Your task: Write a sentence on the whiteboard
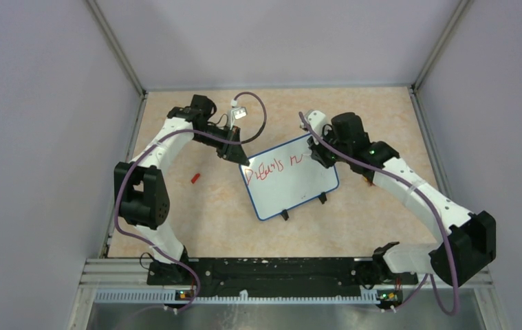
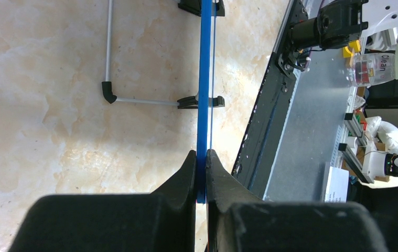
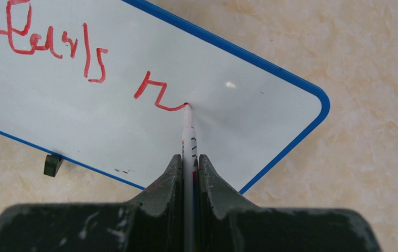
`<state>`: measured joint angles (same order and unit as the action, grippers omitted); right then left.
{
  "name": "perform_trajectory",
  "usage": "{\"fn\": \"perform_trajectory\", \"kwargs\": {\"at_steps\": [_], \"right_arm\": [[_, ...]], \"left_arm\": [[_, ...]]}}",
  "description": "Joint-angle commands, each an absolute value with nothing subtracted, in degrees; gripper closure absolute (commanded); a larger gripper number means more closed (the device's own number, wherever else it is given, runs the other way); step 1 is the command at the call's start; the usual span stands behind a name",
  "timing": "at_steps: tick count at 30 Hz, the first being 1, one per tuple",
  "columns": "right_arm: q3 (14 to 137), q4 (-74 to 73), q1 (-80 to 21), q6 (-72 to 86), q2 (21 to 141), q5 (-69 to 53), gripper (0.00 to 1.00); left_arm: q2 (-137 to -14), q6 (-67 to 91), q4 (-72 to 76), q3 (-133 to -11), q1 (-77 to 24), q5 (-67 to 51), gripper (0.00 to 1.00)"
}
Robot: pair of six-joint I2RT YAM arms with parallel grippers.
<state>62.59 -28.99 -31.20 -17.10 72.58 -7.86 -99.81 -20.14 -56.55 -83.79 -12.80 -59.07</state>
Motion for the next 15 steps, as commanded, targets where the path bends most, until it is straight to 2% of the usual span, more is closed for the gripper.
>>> {"fn": "perform_trajectory", "kwargs": {"at_steps": [1,15], "right_arm": [[66.45,-26.20,-30.39,-17.87,73.67,-5.95,1.00],[64.35,-27.58,-32.06,-17.75,74.61,-10.74,1.00]], "left_arm": [[-98.92,-20.74,-55.99,-83.32,-13.10,-58.62,1.00],[-99.12,-20.92,-55.99,-83.21,-13.10,-58.53,1.00]]}}
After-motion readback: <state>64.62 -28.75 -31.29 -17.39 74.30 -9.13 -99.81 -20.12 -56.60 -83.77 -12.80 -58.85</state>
